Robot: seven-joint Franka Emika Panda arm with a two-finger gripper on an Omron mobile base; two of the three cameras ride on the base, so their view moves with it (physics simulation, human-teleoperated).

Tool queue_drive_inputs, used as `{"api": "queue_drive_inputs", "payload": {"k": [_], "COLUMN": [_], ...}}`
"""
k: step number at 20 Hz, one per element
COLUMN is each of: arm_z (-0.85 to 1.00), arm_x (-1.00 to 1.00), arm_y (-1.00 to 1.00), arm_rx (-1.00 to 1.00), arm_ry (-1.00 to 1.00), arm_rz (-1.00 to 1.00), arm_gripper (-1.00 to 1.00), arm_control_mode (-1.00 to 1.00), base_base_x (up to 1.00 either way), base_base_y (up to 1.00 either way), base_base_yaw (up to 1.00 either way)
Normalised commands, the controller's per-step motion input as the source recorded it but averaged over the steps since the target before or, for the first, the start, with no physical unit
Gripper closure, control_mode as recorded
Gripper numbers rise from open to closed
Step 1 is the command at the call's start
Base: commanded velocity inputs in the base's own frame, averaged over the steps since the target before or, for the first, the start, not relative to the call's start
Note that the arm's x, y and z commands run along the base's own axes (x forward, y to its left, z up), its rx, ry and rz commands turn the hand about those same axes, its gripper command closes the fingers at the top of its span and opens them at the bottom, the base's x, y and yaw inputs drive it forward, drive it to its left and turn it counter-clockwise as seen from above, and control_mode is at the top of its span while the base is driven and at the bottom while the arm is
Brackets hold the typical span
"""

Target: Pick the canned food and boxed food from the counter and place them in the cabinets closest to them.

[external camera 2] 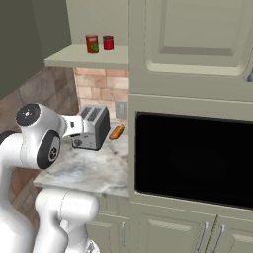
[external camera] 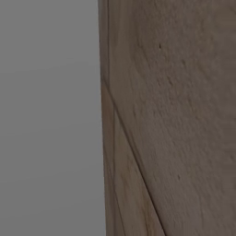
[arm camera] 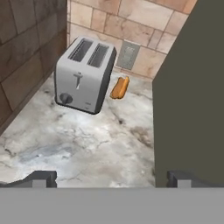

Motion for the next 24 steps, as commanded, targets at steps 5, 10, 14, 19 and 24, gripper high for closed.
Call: {"api": "queue_drive_inputs", "payload": {"k": [5,10,14,19,24], "arm_z": [0.00,0.00,0.00,0.00,0.00], "arm_x": [0.00,0.00,0.00,0.00,0.00], "arm_y": [0.00,0.00,0.00,0.00,0.00], "arm_rx": [0.00,0.00,0.00,0.00,0.00], "arm_ry": [0.00,0.00,0.00,0.00,0.00], "arm_rz": [0.00,0.00,0.00,0.00,0.00], "arm_gripper": [-1.00,-1.00,-1.00,-1.00,-1.00], "arm_control_mode": [1.00,1.00,1.00,1.00,1.00], "base_base_x": [-0.87,-0.90,-0.49,0.00,0.00], "base_base_y": [-0.14,-0.14,-0.04,-0.11,-0.51], "base_base_yaw": [0.00,0.00,0.00,0.00,0.00]}}
